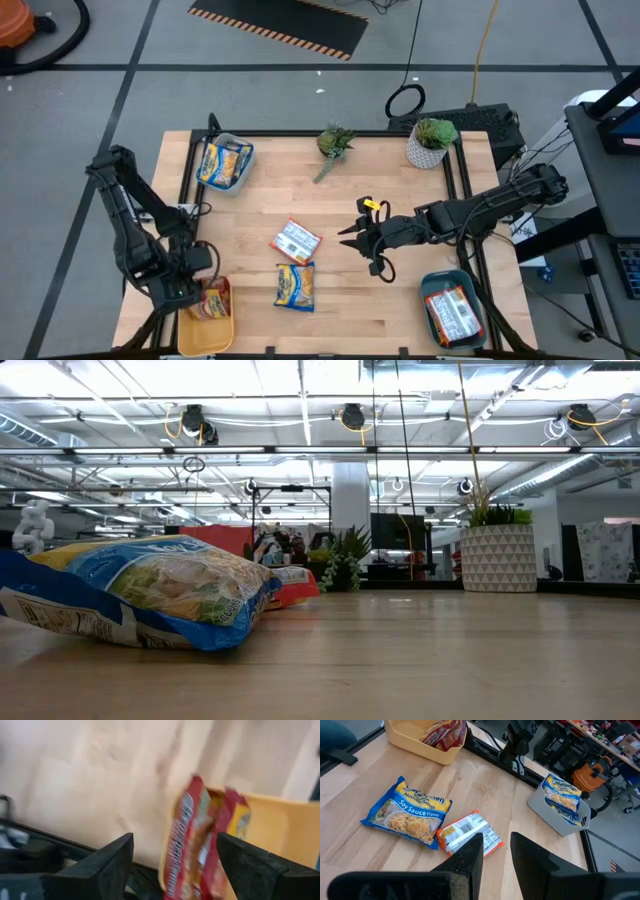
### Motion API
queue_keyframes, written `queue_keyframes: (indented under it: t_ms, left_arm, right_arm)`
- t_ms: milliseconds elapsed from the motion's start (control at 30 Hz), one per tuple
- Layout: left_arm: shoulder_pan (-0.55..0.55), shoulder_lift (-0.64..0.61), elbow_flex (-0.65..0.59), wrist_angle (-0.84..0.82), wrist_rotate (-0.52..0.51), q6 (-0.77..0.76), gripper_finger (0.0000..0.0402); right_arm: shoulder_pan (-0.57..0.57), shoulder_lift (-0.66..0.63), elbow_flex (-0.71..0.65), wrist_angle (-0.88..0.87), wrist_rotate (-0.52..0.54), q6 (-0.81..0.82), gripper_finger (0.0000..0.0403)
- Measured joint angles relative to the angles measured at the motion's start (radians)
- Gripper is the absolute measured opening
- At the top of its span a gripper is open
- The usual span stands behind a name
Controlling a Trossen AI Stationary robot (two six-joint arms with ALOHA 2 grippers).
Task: Sort Maruchan noodles
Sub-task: Put the orange noodle pack into the blue bin
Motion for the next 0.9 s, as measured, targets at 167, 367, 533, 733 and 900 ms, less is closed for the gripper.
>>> queue_keyframes:
  t_ms: [167, 367, 533, 733, 900]
  left_arm:
    - [0.043, 0.0, 0.063, -0.043, -0.155, 0.077, 0.0289]
    - [0.095, 0.0, 0.071, -0.023, -0.414, 0.238, 0.0289]
    - [0.165, 0.0, 0.071, -0.023, -0.441, 0.325, 0.0289]
    - [0.24, 0.0, 0.071, 0.021, -0.443, 0.419, 0.0289]
    - [0.272, 0.0, 0.064, 0.13, -0.503, 0.514, 0.0289]
  right_arm:
    - [0.0, 0.0, 0.0, 0.011, 0.0, 0.012, 0.0103]
    - [0.0, 0.046, 0.0, 0.06, 0.0, 0.023, 0.0124]
    - [-0.025, 0.109, 0.0, 0.103, -0.002, 0.022, 0.0148]
    - [-0.083, 0.161, 0.0, 0.114, -0.088, 0.056, 0.0171]
    - [-0.109, 0.193, 0.0, 0.119, -0.126, 0.101, 0.0185]
